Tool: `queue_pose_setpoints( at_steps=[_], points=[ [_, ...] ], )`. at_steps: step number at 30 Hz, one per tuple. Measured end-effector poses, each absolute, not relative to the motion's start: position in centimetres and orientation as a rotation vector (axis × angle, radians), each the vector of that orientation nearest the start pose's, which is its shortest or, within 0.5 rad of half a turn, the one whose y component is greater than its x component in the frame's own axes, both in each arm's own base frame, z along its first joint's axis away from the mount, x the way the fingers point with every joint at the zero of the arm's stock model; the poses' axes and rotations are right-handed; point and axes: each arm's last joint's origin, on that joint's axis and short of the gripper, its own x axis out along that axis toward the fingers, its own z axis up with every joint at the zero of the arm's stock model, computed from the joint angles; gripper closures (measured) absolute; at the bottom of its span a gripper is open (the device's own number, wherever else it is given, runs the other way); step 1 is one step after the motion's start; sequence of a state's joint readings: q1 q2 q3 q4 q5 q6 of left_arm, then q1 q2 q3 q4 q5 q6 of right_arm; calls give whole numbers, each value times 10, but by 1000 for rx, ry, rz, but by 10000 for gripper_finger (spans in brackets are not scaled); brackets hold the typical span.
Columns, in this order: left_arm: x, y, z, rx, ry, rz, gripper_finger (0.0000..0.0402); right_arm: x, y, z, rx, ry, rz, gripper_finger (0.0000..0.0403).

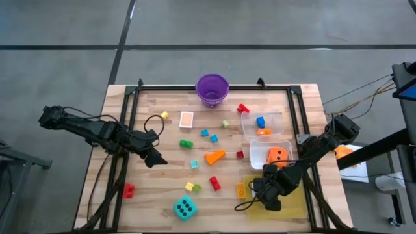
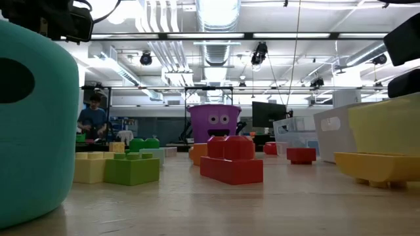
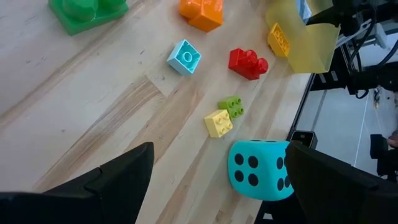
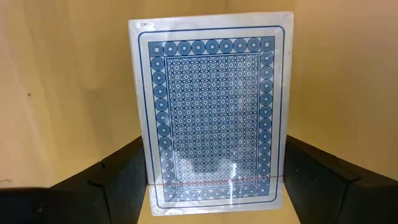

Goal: Pick & Place Toys
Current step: Put the blue deck of cards into the yellow bin, then put the dark green game piece into the transparent bin

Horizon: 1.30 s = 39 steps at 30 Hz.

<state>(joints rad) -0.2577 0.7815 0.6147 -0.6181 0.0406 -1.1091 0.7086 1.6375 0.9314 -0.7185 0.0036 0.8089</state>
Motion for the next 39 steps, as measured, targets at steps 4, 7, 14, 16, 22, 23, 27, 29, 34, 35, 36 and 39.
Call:
queue_pose_setpoints(
  at_steps=[4, 7, 14, 16, 22, 23, 27, 29, 34, 35, 36, 39],
  points=[
    [147, -40, 240, -957, 849, 179, 51, 210, 180, 158, 154, 1460, -4, 50],
    [147, -40, 240, -957, 849, 179, 51, 210, 180, 158, 160, 1460, -9, 17],
    [147, -40, 240, -957, 849, 179, 51, 210, 180, 158, 162, 1460, -11, 46],
    [147, -40, 240, -957, 849, 179, 51, 210, 180, 158, 162, 1460, -11, 56],
    [147, -40, 240, -969, 849, 185, 51, 210, 180, 158, 156, 1461, -6, 83],
    [147, -40, 240, -975, 848, 188, 51, 210, 180, 158, 159, 1461, -8, 88],
    [148, -40, 239, -1052, 844, 240, 51, 210, 180, 160, 191, 1461, -35, 104],
    [150, -41, 237, -1095, 853, 270, 51, 211, 182, 163, 209, 1453, -38, 109],
    [160, -44, 241, -1116, 879, 286, 51, 220, 189, 179, 250, 1406, -4, 111],
    [164, -44, 243, -1116, 882, 289, 51, 222, 191, 183, 253, 1397, 6, 111],
    [167, -44, 244, -1112, 887, 298, 51, 223, 192, 187, 254, 1386, 18, 111],
    [179, -43, 249, -1090, 913, 333, 51, 228, 196, 197, 250, 1366, 46, 111]
  ],
)
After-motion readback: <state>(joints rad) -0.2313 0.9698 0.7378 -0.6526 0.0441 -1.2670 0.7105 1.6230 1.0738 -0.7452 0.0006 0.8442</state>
